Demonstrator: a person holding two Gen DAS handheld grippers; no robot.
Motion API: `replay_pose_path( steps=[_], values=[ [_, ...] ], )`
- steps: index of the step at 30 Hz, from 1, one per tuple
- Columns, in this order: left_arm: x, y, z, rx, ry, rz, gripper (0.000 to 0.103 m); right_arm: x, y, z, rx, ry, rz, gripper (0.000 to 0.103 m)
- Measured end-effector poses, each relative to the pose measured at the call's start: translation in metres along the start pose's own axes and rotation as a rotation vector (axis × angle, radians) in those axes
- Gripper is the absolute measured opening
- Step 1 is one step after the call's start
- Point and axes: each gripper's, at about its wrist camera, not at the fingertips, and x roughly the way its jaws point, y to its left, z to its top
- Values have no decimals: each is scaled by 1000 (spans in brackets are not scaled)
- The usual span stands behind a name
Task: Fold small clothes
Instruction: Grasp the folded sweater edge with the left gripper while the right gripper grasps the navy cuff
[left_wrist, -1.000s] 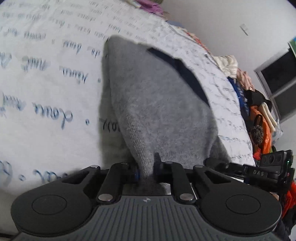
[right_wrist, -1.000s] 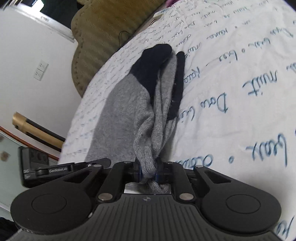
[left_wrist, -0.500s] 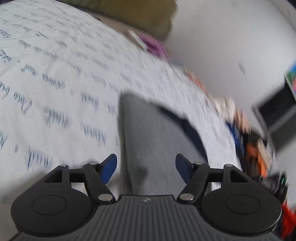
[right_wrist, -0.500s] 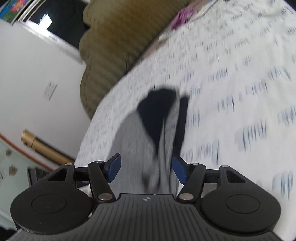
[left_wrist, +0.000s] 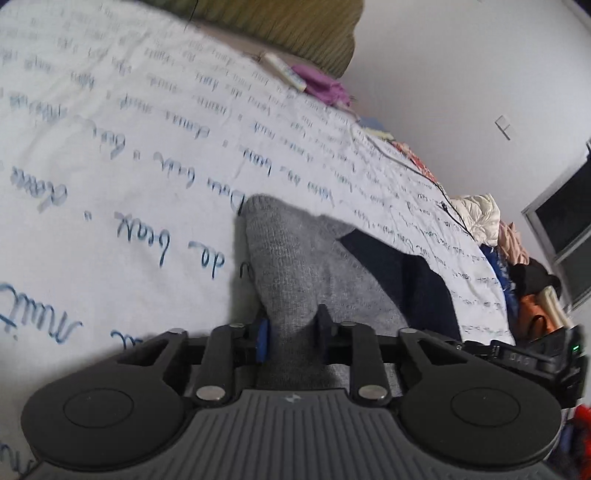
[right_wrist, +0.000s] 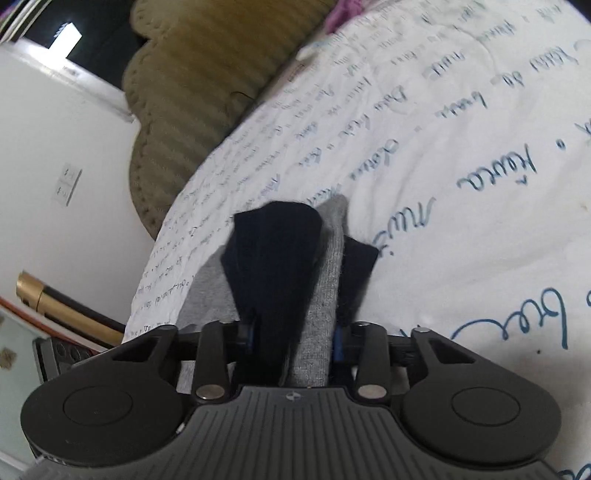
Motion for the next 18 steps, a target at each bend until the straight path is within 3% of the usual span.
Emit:
replay_pose_path(
  steps=[2, 6, 9, 13, 15, 16, 18],
  values=[
    [-11, -6, 6, 36, -16, 7, 20, -5, 14, 0, -30, -16, -6, 34],
    [-39, 4, 28, 66, -38, 23, 20, -5, 51, 6, -72, -42, 81, 33],
    [-53, 32, 54, 30, -75, 88, 20, 22, 76, 16, -85, -26, 144, 33],
    [-34, 80, 83, -68, 6, 161, 24, 79, 82, 30, -15, -4, 123, 34],
    [-38, 94, 83, -144, 36, 109, 27, 102, 72, 32, 19, -5, 43, 39],
    [-51, 93, 78, -165, 3, 73, 28, 104, 67, 29, 56, -3, 10, 40],
    [-82, 85, 60, -125, -72, -2, 36, 89, 63, 19, 82, -13, 46, 46]
  ],
)
